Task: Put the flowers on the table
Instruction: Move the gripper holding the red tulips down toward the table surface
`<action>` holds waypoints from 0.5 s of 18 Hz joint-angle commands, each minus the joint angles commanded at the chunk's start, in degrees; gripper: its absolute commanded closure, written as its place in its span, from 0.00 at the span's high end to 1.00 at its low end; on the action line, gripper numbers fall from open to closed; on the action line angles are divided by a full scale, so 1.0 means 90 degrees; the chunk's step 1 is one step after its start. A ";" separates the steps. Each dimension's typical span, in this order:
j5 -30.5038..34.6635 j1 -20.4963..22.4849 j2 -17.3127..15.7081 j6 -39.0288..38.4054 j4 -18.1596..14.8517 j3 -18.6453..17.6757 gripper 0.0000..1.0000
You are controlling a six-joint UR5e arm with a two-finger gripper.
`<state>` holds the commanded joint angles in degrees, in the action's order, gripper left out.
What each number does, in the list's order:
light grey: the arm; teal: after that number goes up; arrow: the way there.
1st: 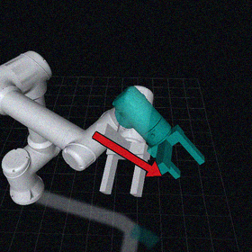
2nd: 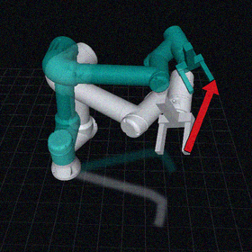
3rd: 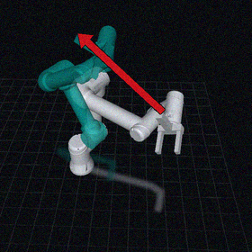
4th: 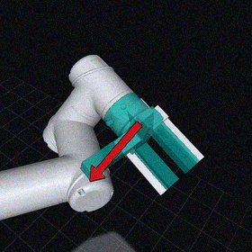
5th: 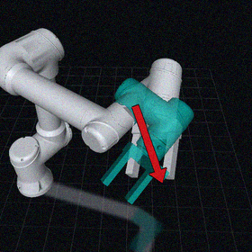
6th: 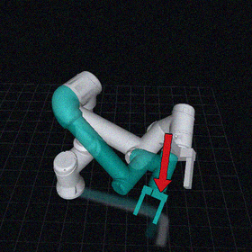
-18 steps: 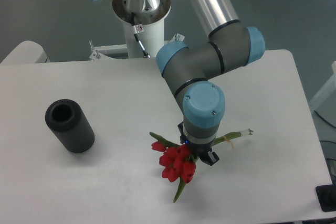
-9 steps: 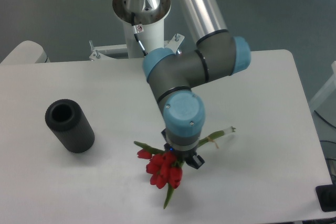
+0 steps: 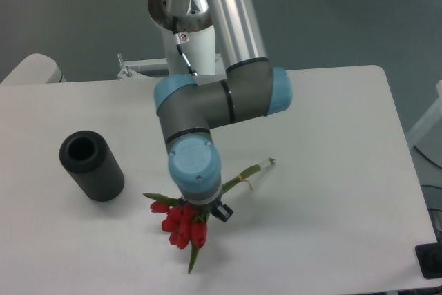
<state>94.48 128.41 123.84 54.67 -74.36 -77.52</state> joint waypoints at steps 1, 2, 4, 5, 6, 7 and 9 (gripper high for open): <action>0.0000 0.0000 0.0010 0.0000 -0.0010 0.0000 0.17; -0.0010 0.0000 0.0019 0.0000 -0.0010 0.0019 0.22; -0.0010 0.0000 0.0029 0.0029 -0.0010 0.0029 0.34; -0.0019 0.0010 0.0020 0.0068 -0.0019 0.0029 0.45; -0.0039 0.0019 0.0020 0.0078 -0.0029 0.0020 0.57; -0.0058 0.0029 0.0000 0.0078 -0.0010 0.0000 0.85; -0.0049 0.0029 0.0010 0.0039 0.0000 0.0000 1.00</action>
<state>94.04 128.67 123.92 55.02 -74.36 -77.52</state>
